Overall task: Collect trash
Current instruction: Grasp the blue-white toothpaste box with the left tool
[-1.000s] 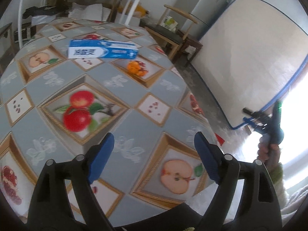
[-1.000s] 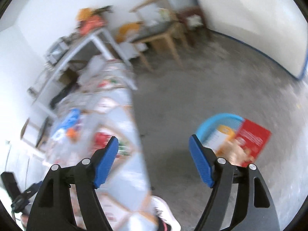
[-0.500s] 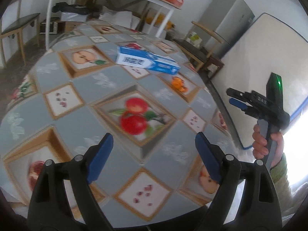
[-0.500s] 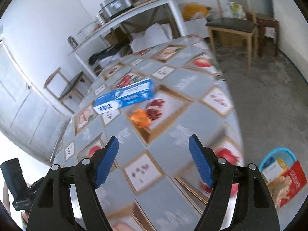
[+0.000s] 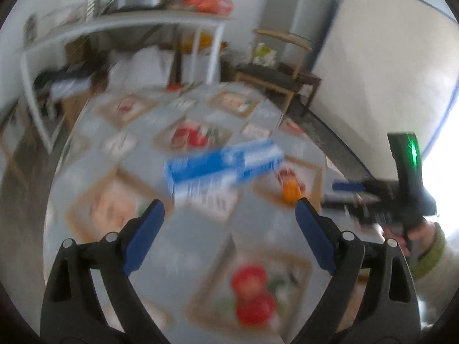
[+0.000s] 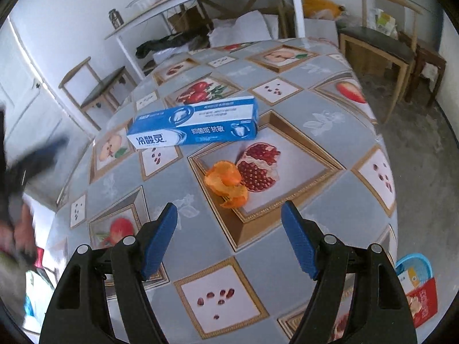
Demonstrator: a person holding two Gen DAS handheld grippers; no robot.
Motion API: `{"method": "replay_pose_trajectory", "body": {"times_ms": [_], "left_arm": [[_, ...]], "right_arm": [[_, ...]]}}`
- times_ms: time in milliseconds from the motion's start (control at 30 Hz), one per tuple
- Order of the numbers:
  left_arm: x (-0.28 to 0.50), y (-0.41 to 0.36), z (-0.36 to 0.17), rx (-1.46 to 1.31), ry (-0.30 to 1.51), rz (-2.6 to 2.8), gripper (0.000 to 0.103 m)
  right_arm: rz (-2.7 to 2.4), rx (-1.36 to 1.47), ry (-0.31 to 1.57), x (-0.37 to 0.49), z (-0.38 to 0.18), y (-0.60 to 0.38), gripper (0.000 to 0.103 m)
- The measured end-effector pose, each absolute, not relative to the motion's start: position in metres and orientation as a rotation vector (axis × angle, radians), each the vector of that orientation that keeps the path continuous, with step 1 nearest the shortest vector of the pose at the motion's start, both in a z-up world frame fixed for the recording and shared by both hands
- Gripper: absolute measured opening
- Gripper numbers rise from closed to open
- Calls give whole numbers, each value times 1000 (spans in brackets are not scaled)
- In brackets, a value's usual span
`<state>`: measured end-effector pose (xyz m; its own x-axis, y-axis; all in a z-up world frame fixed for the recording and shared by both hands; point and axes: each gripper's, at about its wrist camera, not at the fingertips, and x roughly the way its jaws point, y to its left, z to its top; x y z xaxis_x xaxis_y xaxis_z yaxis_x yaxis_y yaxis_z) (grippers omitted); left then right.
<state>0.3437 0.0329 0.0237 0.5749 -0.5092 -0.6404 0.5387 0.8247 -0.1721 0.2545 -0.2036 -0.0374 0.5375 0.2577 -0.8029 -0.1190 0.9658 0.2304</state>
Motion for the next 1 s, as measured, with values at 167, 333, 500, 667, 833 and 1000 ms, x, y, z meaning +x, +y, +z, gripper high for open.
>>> {"method": "replay_pose_trajectory", "body": {"times_ms": [167,333,500,667,833,1000], "left_arm": [[406,-20,14,207,719,-702,89],[453,-66,-28,339,924,-781,89],[462,-80,-58,479,994,-757,88],[453,-82,-61,561,980,-708,76],[440,-80,-55,565,1001,-679,66],[413,-68,-51,515,1055,-600,56]], "right_arm": [[247,128,978,267,-40,-201,73],[268,141,974,276,-41,-204,73],[302,118,982,281,-46,-199,73],[322,63,999,289,-53,-190,73],[294,25,1039,297,-65,-184,57],[274,6,1046,293,-67,-181,29]]}}
